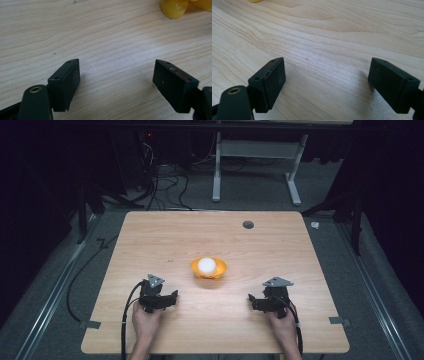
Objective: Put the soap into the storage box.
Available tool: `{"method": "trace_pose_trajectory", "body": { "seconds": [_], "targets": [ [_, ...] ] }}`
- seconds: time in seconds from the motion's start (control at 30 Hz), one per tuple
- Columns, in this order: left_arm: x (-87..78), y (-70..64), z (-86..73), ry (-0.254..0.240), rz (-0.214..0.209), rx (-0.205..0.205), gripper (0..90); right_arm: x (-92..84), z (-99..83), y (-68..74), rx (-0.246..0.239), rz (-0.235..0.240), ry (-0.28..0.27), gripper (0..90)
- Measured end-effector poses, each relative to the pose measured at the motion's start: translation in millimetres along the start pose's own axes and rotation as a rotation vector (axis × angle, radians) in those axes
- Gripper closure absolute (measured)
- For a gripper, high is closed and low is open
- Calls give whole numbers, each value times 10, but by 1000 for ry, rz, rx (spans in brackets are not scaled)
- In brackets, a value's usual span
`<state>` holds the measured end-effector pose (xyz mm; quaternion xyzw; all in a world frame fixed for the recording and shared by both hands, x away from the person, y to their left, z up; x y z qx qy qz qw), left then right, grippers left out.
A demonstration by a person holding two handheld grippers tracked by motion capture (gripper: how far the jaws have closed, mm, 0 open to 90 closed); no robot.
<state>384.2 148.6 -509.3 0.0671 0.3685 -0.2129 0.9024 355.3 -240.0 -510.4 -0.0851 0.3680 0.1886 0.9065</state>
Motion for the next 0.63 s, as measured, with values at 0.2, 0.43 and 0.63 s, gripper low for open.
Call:
{"method": "trace_pose_trajectory", "body": {
  "seconds": [0.2, 0.43, 0.63],
  "targets": [
    [28, -42, -6, -9, 7, 23, 207, 0, 0, 0, 0, 0, 0, 153],
    [55, -65, -20, -30, 3, 25, 162, -1, -1, 1, 0, -1, 0, 152],
    [54, -66, -20, -30, 3, 24, 162, -1, -1, 1, 0, -1, 0, 153]
  ]
}}
Point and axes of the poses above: each handheld gripper's, and its own axes: x roughly forward along the jaws, z roughly out of its top, y roughly to its left, the point moved 1 cm from there along x, roughly forward along the jaws, and after that the axes turned 1 degree about -y, right-handed, at the moved point
